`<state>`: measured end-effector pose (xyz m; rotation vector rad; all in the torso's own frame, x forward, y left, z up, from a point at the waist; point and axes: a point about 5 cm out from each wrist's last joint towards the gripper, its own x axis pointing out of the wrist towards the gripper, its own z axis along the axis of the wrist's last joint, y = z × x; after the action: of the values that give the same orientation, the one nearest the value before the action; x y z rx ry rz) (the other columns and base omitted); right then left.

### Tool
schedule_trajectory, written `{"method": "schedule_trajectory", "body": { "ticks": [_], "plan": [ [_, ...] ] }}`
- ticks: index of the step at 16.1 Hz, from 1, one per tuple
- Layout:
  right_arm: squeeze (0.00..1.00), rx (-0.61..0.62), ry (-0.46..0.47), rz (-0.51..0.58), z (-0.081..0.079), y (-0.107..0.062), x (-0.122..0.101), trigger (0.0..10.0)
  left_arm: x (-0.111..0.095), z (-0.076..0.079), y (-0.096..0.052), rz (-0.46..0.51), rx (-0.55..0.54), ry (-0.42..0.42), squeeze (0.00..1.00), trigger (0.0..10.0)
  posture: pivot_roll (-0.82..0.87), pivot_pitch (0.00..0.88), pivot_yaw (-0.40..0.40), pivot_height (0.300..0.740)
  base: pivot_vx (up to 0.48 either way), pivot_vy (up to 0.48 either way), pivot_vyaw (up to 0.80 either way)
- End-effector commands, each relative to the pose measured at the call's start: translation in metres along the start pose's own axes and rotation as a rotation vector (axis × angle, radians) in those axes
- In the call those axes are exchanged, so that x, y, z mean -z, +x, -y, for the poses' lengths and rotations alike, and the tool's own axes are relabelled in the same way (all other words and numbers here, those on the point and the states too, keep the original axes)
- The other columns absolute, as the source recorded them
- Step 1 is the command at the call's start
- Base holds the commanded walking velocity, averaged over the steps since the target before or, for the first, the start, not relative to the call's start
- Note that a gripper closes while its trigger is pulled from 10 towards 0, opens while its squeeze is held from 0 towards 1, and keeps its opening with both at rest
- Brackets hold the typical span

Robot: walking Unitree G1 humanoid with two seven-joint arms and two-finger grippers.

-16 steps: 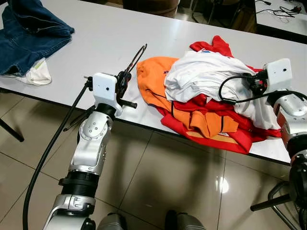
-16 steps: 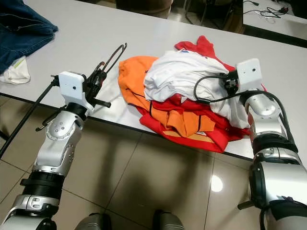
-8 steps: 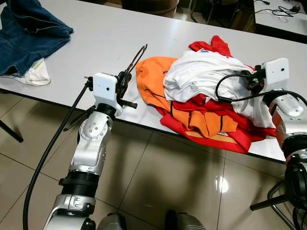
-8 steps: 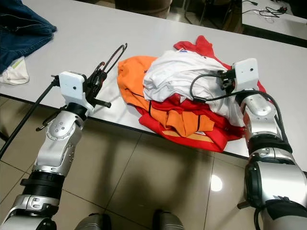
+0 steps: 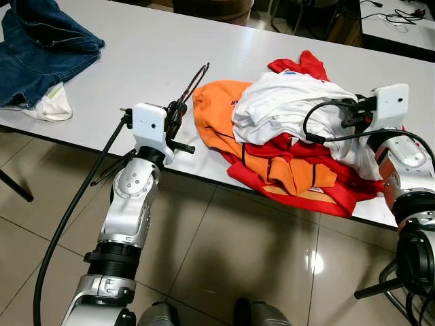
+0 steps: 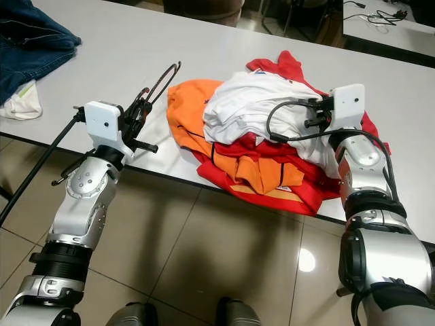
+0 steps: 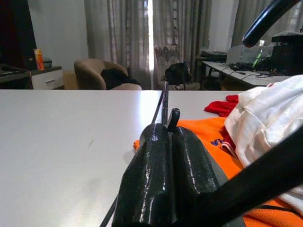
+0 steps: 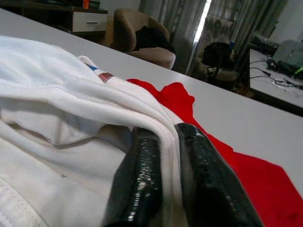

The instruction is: Hang hanger

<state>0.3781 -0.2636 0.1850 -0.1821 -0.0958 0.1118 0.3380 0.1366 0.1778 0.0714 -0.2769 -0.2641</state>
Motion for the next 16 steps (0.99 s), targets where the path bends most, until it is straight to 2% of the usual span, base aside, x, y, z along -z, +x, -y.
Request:
{"method": "schedule_trajectory", "body": {
  "ticks": [1,6,10,11,12,13,16],
  "plan": [
    [0.0,-0.002,0.026,0.029,0.001,0.002,-0.006,0.0,0.0,0.004,0.003,-0.004,0.018,0.008,0.0,10.0,-0.07,0.118,-0.035,0.74,0.0,0.0,0.0],
    [0.0,-0.004,0.042,0.031,0.002,0.003,-0.009,0.0,0.0,0.006,0.003,-0.005,0.016,0.004,0.0,10.0,-0.08,0.124,-0.04,0.74,0.0,0.0,0.0],
    [0.0,-0.02,0.065,0.107,0.005,0.012,-0.035,0.0,0.0,0.006,0.004,-0.006,0.015,0.003,0.0,10.0,-0.08,0.131,-0.039,0.74,0.0,0.0,0.0],
    [0.0,-0.026,0.08,0.17,0.008,0.016,-0.052,0.0,0.0,0.005,0.003,-0.007,0.014,0.004,0.0,10.0,-0.08,0.127,-0.038,0.74,0.0,0.0,0.0],
    [0.0,-0.031,0.086,0.197,0.008,0.018,-0.06,0.0,0.001,0.005,0.003,-0.007,0.013,0.004,0.0,10.0,-0.08,0.127,-0.038,0.74,0.0,0.0,0.0],
    [0.0,-0.062,0.09,0.295,0.007,0.023,-0.088,0.0,0.001,0.006,0.003,-0.007,0.014,0.004,0.0,10.0,-0.08,0.121,-0.038,0.74,0.0,0.0,0.0],
    [0.0,-0.114,0.058,0.41,0.002,0.028,-0.126,0.0,0.001,0.006,0.005,-0.006,0.016,0.004,0.0,10.0,-0.08,0.111,-0.04,0.74,0.0,0.0,0.0]
  ]
}}
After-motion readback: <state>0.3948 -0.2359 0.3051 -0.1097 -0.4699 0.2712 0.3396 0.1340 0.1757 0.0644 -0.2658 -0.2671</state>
